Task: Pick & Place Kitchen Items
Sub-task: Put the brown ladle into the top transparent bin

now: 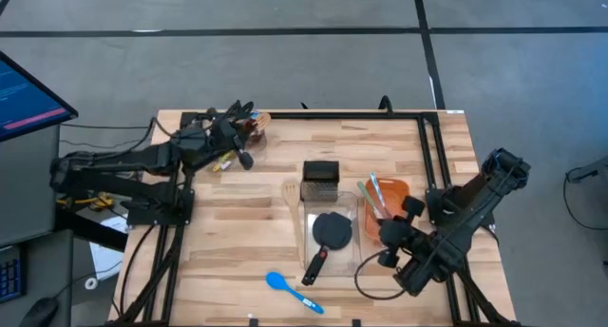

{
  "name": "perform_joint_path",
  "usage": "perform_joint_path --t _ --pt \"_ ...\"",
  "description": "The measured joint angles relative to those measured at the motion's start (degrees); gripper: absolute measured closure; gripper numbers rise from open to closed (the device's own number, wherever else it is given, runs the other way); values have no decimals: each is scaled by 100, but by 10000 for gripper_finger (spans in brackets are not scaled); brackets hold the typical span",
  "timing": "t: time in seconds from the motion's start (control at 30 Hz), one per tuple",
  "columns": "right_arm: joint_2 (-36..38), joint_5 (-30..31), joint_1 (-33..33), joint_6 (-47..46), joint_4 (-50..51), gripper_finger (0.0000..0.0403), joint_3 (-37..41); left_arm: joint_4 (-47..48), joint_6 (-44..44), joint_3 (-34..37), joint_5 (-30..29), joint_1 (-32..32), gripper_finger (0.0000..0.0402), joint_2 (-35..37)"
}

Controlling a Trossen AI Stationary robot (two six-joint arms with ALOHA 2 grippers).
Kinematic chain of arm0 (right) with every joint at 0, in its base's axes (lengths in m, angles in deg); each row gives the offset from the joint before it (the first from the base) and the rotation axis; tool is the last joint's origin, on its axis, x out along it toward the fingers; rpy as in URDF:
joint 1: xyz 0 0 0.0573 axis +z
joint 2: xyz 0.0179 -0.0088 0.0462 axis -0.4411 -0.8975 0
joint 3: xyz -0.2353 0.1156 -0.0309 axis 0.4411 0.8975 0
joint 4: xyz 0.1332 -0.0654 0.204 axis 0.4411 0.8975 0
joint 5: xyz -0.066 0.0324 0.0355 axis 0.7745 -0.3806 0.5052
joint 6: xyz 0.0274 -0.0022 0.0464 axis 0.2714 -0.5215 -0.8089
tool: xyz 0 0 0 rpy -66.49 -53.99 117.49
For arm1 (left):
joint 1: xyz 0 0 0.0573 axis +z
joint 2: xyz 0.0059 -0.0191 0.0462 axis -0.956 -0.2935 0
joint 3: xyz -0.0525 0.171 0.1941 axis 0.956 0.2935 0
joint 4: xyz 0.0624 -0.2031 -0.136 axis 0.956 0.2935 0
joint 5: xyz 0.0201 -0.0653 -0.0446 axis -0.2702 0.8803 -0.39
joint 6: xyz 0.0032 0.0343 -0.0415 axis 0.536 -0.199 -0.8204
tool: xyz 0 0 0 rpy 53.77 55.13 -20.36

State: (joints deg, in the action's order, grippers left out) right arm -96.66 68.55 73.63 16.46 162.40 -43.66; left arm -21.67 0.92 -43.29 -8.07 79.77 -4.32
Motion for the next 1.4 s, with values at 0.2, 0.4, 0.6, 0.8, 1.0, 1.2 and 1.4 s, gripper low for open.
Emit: perform_joint_path --t 0.2,0.4,0.6,0.8,1.0,1.2,1.4 --pt "0 -54 445 -812 -3 401 328 904 -258 2 -1 600 396 -141" --pt "0 -43 808 -1940 6 402 738 2202 -718 -301 188 1206 396 -341" --pt "-2 -31 927 -2708 -42 402 1169 3387 -1122 -665 298 1764 396 -766" --pt "-2 -15 815 -2919 -193 402 1494 3655 -1145 -697 750 2396 396 -1370" --pt "-2 -13 715 -2921 -328 402 1698 4218 -1526 -697 861 3006 396 -2054" --pt "-2 -9 715 -2919 -341 403 1698 4580 -1725 -697 908 3483 396 -2652" --pt "-2 39 713 -2917 -326 403 1698 4242 -1707 -697 1143 3648 394 -2976"
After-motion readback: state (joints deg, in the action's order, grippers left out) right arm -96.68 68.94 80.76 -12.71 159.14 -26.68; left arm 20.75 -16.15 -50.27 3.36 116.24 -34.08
